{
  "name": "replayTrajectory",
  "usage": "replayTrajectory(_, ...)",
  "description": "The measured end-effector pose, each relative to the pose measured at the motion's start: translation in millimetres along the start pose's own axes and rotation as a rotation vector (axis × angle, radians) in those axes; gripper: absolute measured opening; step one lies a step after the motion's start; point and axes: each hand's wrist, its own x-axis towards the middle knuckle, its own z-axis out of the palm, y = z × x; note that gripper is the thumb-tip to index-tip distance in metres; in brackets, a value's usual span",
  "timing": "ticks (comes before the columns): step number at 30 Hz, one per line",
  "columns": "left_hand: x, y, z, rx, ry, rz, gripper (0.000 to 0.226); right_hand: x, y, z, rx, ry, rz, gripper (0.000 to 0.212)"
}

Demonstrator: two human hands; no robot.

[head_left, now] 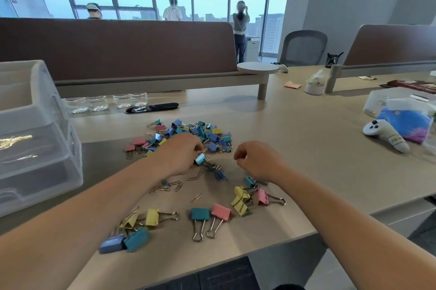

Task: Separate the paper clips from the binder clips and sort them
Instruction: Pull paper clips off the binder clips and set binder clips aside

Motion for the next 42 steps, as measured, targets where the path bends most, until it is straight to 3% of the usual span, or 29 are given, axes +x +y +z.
replayTrajectory(7,13,-23,2,0.068,-0.023,-0.025,0.039,44,-21,12,-0.104,0.006,-0.109,0.025)
replayTrajectory(15,33,-27,2,0.116,-0.228,0.098,0.053,77,-20,16,-0.175,0.018,-0.048,0.020)
replayTrajectory(22,38,-26,1,0.159,-0.220,0.157,0.042,85,-29,15,-0.258,-0.041,-0.137,0.038)
replayTrajectory(29,34,-29,-1,-0.057,-0.148,0.049,0.035,90,-40,16,-0.389,-0.098,-0.189,0.020)
replayTrajectory(36,29,-38,-11,-0.093,-0.041,0.016,0.036,88,-36,8,-0.249,-0.031,-0.172,0.029)
replayTrajectory(42,29,-35,-13,-0.128,-0.011,0.003,0.028,77,-28,-3,0.059,0.049,-0.097,0.034)
